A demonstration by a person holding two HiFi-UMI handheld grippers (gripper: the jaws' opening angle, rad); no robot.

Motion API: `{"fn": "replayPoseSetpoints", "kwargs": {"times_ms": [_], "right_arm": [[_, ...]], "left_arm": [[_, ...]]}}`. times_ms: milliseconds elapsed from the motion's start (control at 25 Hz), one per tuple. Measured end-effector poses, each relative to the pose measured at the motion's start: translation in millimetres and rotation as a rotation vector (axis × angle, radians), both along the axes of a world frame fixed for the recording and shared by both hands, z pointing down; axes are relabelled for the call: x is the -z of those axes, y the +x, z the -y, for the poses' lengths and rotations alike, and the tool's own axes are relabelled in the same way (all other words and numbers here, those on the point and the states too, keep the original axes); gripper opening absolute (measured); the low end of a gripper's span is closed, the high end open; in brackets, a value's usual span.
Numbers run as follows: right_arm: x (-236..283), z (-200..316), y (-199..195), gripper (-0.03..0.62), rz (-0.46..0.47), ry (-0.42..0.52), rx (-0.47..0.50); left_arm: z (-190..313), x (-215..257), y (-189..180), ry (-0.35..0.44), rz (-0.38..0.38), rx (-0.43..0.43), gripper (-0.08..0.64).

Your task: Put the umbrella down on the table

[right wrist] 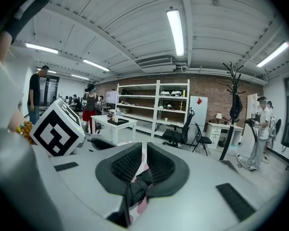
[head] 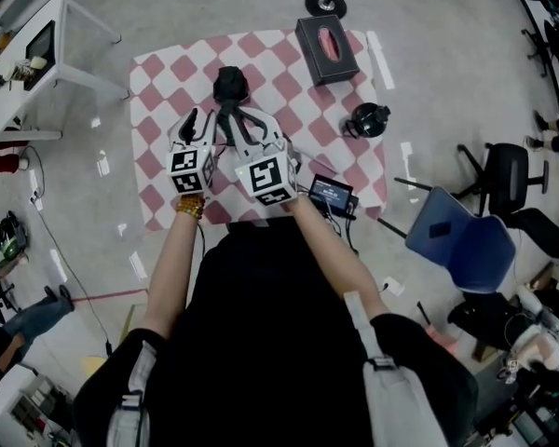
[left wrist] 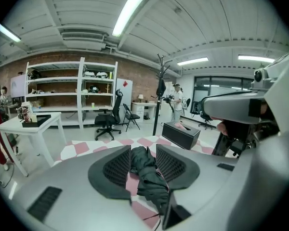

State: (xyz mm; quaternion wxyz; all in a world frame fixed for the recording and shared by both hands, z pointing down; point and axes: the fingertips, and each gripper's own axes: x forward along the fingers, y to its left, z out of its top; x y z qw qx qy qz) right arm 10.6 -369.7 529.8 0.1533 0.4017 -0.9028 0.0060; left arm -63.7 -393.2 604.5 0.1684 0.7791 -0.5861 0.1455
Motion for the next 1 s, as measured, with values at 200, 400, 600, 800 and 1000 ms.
{"fn": "replayPoseSetpoints", "kwargs": {"times_ms": [200, 400, 600, 800, 1000], "right_arm": [[2, -8, -10, 0.018, -0.001, 0.005, 0.005], [7, -17, -23, 0.018, 0.003, 0.020, 0.008], [16, -27, -36, 0.018, 0.003, 0.036, 0.017], [32, -33, -48, 0.018, 0.023, 0.069, 0.018], [62, -43, -55, 0.018, 0.052, 0.112, 0.016]], "left_arm": [[-13, 16, -5, 0.048, -0.006, -0.013, 0.118], [-22, 41, -9, 0.104, -0.007, -0.031, 0.086], [-32, 71, -16, 0.170, -0.011, -0.041, 0.067], [-40, 99, -24, 0.225, -0.012, -0.048, 0.058], [-54, 128, -33, 0.276, 0.006, -0.044, 0.048]]}}
